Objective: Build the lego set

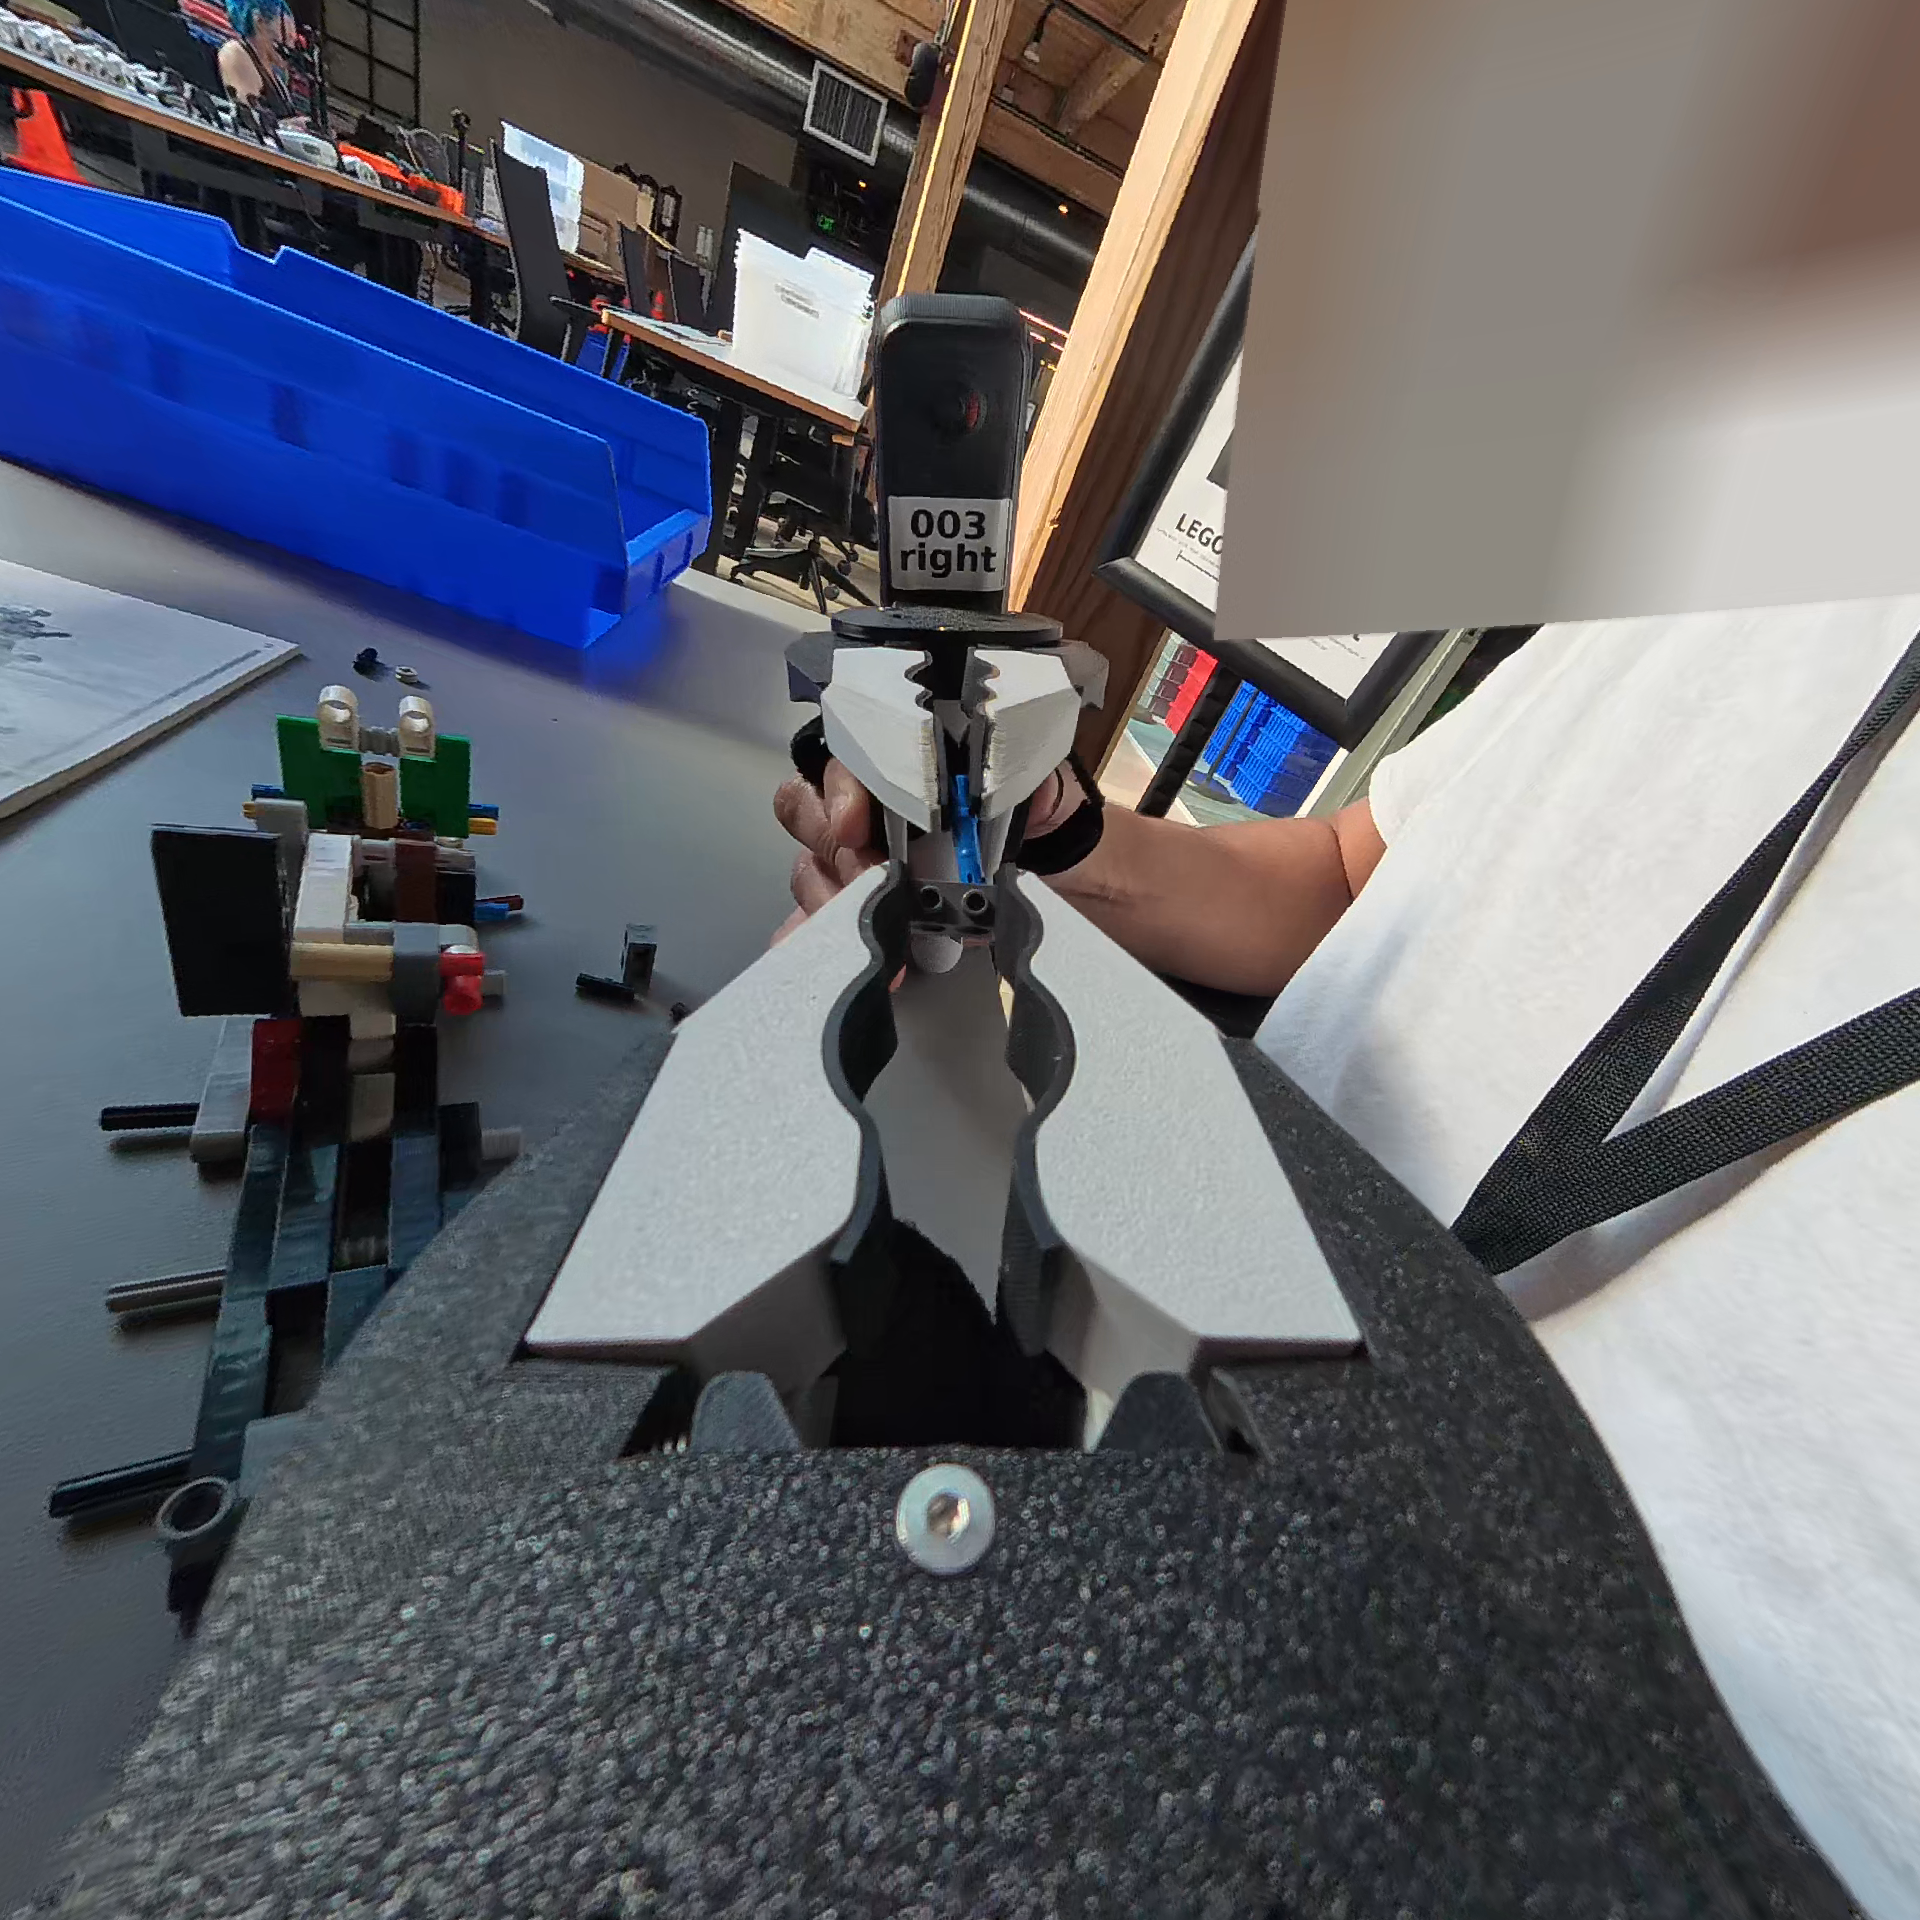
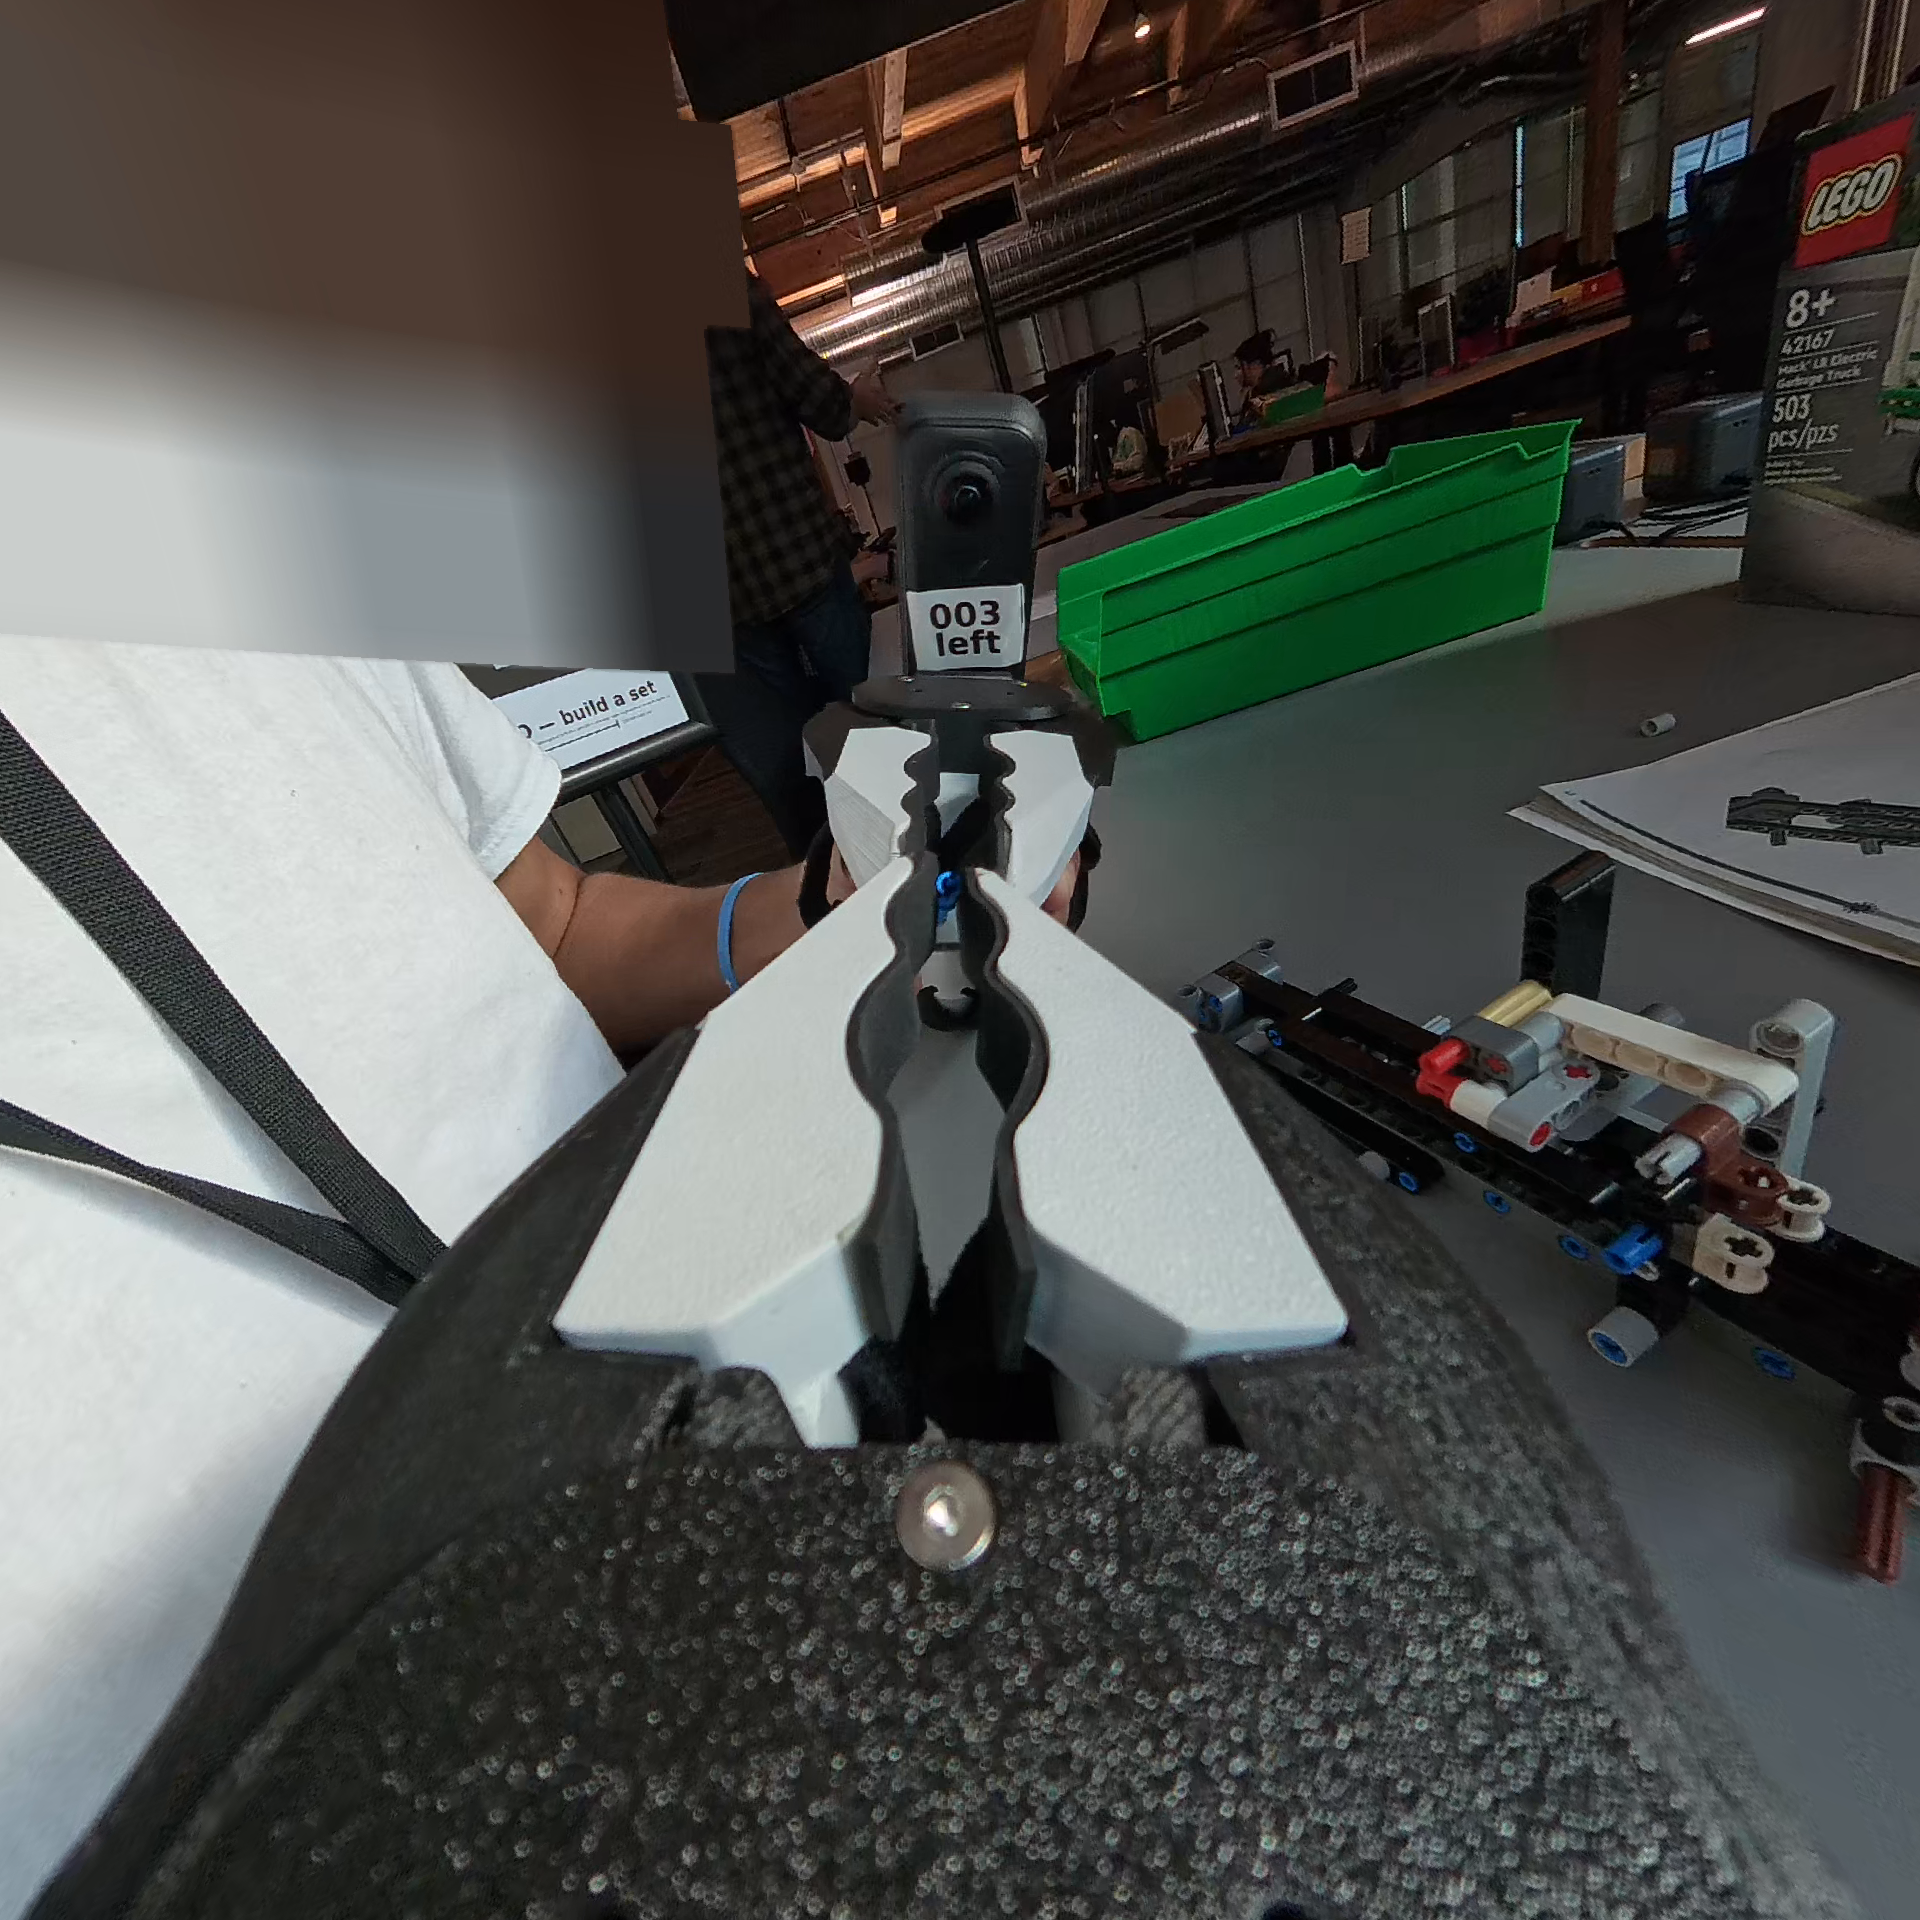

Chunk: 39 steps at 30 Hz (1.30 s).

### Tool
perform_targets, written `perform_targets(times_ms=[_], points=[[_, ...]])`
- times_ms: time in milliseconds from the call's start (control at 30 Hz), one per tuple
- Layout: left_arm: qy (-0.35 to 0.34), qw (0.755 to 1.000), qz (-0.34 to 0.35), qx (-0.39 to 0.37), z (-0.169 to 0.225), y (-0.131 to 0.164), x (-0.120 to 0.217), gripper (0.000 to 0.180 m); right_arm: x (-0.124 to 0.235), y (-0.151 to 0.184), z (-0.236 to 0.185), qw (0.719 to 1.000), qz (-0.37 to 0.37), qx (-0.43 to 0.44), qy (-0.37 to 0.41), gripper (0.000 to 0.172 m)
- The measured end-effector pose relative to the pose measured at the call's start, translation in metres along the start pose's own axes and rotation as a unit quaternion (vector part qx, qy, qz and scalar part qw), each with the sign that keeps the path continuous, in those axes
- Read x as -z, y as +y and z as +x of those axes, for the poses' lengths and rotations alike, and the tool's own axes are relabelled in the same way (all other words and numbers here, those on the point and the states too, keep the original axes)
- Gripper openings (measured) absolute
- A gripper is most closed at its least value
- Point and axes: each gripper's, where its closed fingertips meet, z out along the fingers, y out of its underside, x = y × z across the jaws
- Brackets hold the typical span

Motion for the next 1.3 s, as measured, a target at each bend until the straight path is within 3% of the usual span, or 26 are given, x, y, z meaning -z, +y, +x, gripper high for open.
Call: perform_targets(times_ms=[400, 667, 800, 967, 1167, 1300], points=[[0.056, 0.996, -0.009, 0.073, 0.004, 0.003, 0.000, 0.013, -0.002, 0.001, -0.005, 0.998, -0.008, 0.057, 0.018, 0.003], [0.077, 0.991, -0.063, 0.092, 0.008, 0.017, -0.009, 0.013, -0.006, 0.010, -0.010, 0.997, -0.034, 0.065, 0.008, 0.002], [0.109, 0.988, 0.017, 0.111, 0.008, -0.005, 0.002, 0.013, -0.003, 0.005, -0.006, 1.000, -0.008, 0.022, 0.007, 0.003], [0.115, 0.989, 0.032, 0.089, 0.013, -0.009, 0.003, 0.013, 0.003, -0.023, 0.005, 0.993, 0.105, -0.047, 0.018, 0.002], [0.088, 0.991, 0.073, 0.074, 0.008, -0.019, 0.004, 0.013, -0.004, -0.028, -0.001, 0.988, 0.148, -0.010, 0.054, 0.002], [0.066, 0.992, 0.081, 0.074, 0.003, -0.020, 0.002, 0.013, -0.006, -0.027, -0.002, 0.988, 0.147, -0.032, 0.041, 0.002]])
